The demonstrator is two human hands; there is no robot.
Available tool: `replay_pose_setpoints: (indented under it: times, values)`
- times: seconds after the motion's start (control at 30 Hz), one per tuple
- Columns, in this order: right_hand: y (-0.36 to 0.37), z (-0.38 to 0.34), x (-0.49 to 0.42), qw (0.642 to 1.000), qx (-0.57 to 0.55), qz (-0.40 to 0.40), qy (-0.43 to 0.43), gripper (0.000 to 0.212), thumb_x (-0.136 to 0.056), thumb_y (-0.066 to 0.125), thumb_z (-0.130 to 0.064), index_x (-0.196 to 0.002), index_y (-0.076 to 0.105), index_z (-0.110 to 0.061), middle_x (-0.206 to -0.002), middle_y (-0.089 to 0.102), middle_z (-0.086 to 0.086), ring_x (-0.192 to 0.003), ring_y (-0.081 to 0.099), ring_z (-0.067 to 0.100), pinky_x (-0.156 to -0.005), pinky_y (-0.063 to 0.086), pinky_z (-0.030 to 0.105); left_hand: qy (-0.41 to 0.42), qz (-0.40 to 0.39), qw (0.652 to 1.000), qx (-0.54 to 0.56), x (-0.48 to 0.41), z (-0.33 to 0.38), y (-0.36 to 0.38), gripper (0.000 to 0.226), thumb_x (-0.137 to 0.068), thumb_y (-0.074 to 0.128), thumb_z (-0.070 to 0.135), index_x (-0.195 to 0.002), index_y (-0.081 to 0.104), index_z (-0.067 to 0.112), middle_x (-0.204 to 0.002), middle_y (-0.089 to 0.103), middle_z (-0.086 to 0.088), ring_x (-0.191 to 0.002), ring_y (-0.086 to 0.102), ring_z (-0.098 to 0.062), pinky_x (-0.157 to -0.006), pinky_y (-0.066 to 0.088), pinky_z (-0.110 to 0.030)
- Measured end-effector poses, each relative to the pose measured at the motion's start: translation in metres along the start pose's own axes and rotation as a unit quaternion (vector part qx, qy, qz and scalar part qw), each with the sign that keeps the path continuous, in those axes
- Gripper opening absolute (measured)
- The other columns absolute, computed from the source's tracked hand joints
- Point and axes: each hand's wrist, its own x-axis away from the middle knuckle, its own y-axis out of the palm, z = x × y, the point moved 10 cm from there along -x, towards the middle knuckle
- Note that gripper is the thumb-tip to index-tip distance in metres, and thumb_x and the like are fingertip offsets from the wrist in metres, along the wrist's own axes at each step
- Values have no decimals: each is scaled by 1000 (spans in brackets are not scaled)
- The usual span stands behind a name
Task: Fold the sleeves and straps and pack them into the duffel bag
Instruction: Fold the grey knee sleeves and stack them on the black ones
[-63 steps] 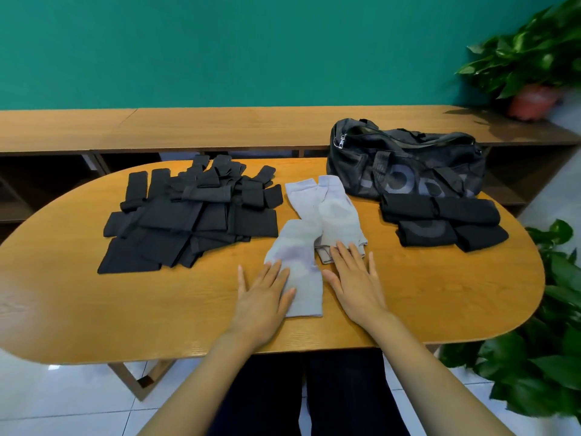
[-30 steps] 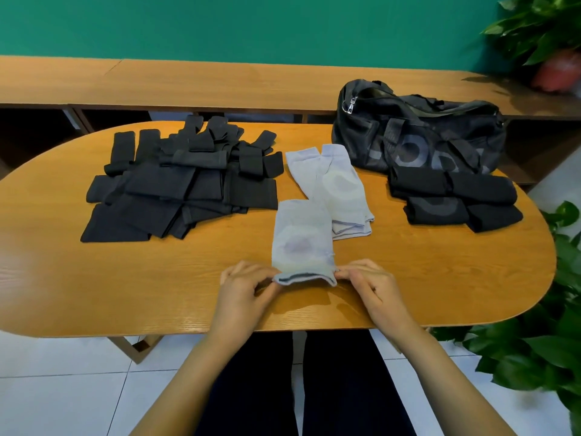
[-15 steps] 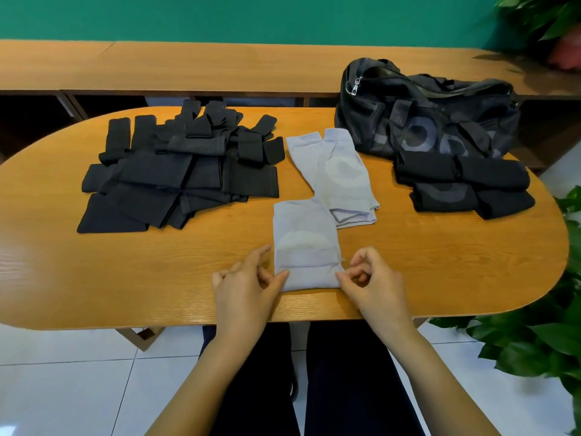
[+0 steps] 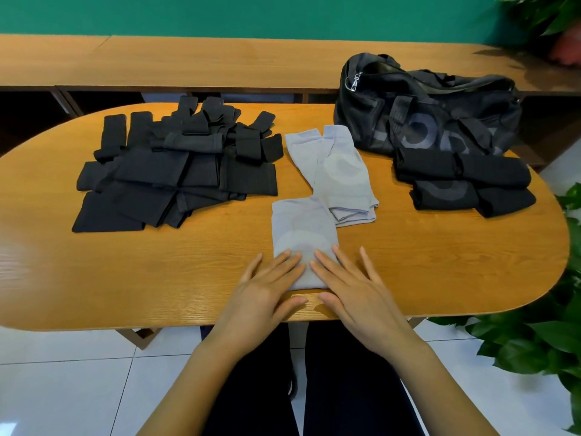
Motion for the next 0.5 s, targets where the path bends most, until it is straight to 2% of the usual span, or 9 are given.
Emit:
replay_pose_setpoints:
  times: [0.3,0.5]
  values:
    - [-2,3,0,1000,-1,13,12,62,-103,16,-59,-142,50,-26,-148,47,-10,-140,39,14,-117,7,51,-1,83,997,-4,1,4,-10,37,-98,46,36,-124,66,20,-133,62,5,-130,48,-9,-110,28,-41]
    - [-15,2,-1,998,-20,64,13,58,-95,35,-64,-133,60,-27,-136,58,-13,-128,51,9,-119,10,53,-22,115,993,9,3,4,-21,33,-98,47,36,-115,71,20,-120,69,8,-119,57,-4,-107,31,-38]
